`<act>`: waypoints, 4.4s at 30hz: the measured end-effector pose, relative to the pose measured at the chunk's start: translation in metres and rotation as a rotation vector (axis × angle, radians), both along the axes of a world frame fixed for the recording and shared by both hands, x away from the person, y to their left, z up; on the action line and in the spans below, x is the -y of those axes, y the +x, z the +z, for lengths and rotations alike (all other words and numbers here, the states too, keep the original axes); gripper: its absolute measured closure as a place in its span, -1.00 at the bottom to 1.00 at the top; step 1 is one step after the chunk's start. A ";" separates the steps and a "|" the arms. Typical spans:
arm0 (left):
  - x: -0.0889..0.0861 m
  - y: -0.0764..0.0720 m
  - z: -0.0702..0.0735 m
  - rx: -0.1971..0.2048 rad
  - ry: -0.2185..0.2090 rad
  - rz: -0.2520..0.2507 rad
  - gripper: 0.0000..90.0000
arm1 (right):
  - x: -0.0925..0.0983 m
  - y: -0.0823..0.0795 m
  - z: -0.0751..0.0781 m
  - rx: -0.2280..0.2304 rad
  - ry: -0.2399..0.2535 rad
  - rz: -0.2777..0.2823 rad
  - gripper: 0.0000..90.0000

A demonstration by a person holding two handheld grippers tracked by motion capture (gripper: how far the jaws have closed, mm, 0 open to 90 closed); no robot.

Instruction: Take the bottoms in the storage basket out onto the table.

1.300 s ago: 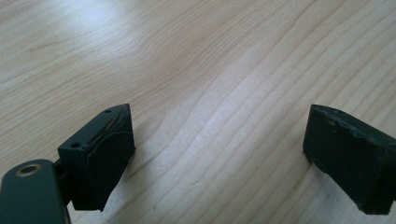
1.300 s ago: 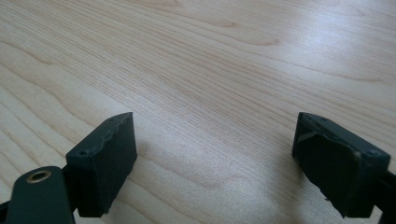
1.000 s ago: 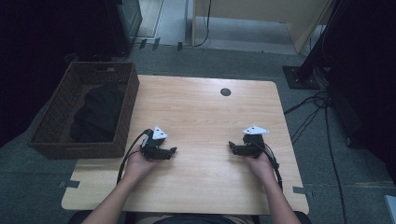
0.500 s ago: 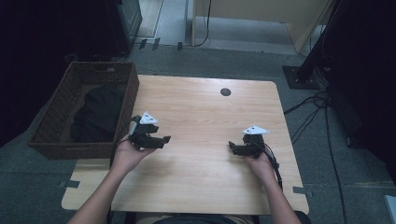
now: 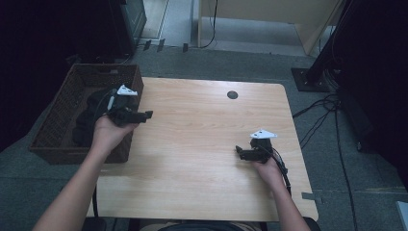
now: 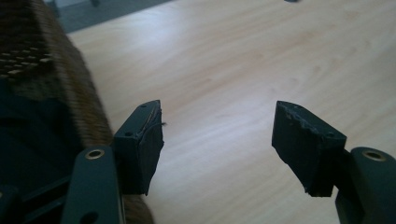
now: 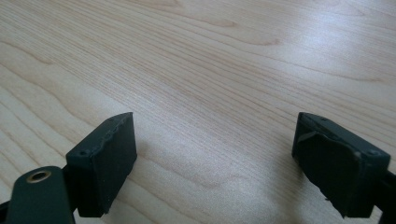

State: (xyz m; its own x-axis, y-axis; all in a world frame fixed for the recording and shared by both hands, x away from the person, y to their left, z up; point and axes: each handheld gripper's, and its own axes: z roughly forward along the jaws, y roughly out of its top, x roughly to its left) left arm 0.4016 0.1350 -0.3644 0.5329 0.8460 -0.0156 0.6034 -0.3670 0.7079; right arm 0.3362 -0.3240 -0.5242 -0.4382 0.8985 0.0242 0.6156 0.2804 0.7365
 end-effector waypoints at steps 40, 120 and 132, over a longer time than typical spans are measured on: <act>0.037 0.015 -0.041 -0.139 0.013 -0.086 0.67 | -0.003 0.002 0.000 -0.001 0.001 -0.002 -0.70; -0.037 0.069 0.010 -0.168 -0.144 0.048 0.51 | -0.006 0.004 0.000 -0.003 -0.002 0.002 -0.70; -0.008 0.054 0.099 -0.110 -0.170 0.004 0.51 | -0.006 0.004 0.000 -0.004 -0.002 0.003 -0.70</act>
State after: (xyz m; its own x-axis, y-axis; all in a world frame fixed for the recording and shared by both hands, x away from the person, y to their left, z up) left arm 0.4552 0.1433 -0.2656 0.5164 0.8285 -0.2165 0.6817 -0.2448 0.6894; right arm 0.3405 -0.3183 -0.5239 -0.4406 0.8974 0.0239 0.6176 0.2836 0.7336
